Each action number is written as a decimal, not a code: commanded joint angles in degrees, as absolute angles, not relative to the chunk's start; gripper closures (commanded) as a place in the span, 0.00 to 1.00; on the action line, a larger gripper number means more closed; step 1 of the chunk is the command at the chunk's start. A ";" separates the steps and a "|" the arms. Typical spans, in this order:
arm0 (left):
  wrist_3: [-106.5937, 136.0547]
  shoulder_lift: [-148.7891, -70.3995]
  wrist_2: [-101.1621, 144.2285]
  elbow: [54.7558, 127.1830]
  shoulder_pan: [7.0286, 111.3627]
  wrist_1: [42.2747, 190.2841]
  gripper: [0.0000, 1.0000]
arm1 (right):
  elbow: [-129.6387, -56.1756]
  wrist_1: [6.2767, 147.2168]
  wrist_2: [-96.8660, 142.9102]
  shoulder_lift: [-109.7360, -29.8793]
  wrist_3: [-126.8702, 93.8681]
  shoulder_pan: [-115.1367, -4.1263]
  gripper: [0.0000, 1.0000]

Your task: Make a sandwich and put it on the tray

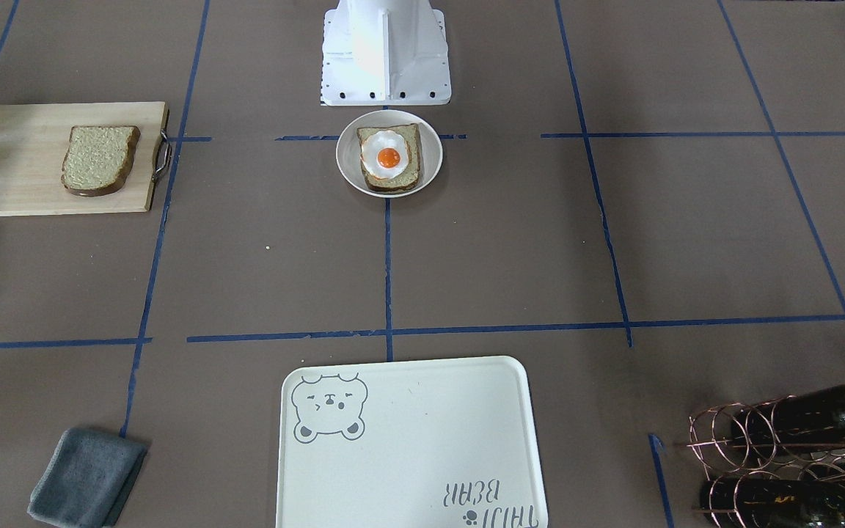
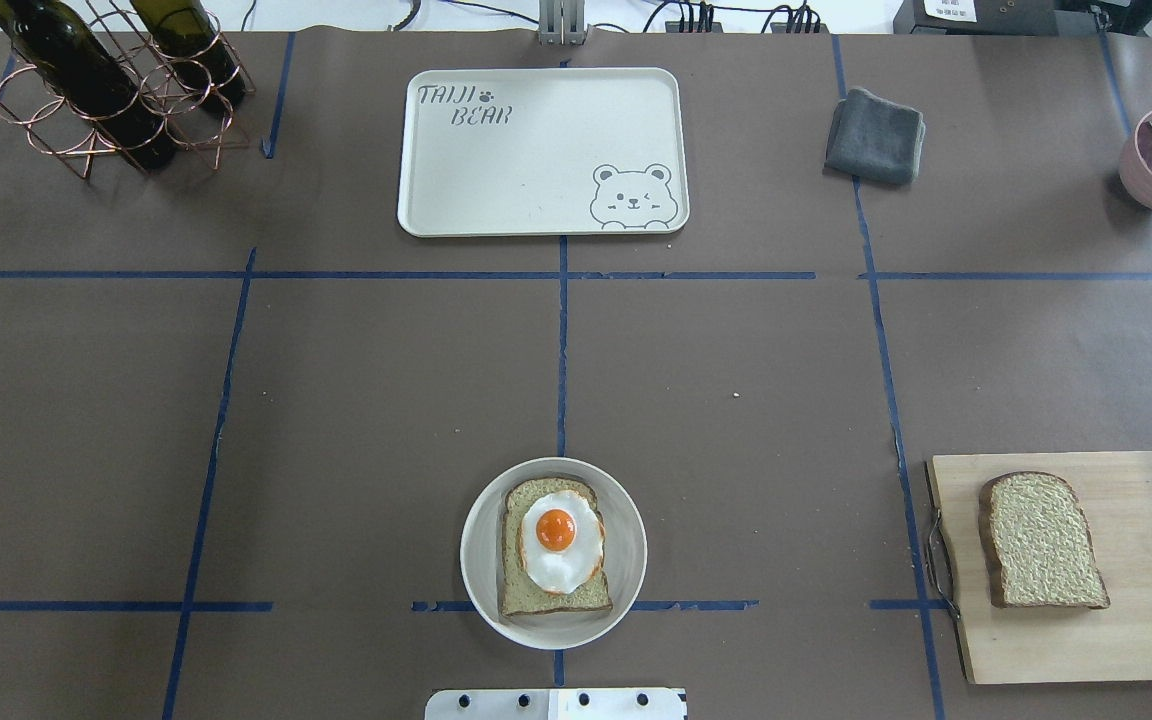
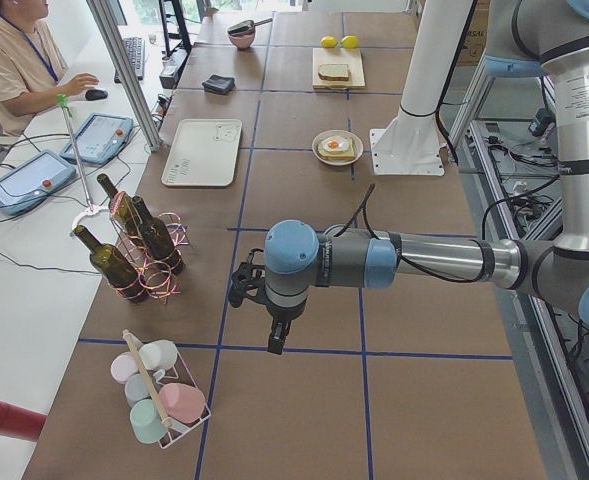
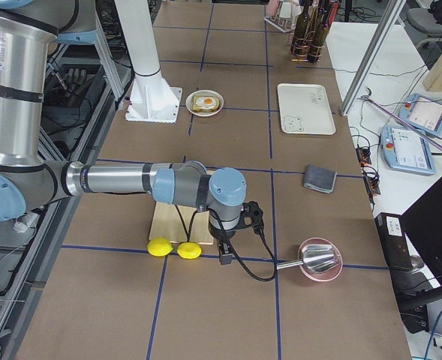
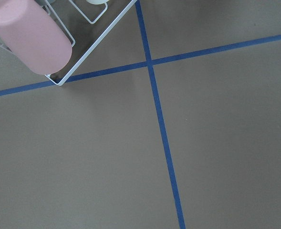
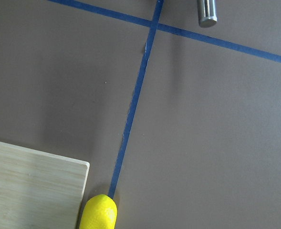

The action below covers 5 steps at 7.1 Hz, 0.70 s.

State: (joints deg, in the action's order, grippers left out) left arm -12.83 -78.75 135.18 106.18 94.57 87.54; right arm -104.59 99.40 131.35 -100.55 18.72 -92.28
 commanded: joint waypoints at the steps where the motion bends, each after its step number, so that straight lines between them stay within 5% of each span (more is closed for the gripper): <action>1: -12.83 -79.10 135.18 106.26 94.57 87.54 0.00 | -104.68 99.40 131.40 -100.29 18.72 -92.29 0.00; 5: -12.83 -79.36 135.26 106.26 94.57 87.54 0.00 | -107.40 98.45 131.57 -99.68 17.85 -92.02 0.00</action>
State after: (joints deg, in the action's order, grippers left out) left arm -12.81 -79.29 135.21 106.24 94.57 87.54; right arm -107.10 99.45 131.29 -100.69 18.61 -92.18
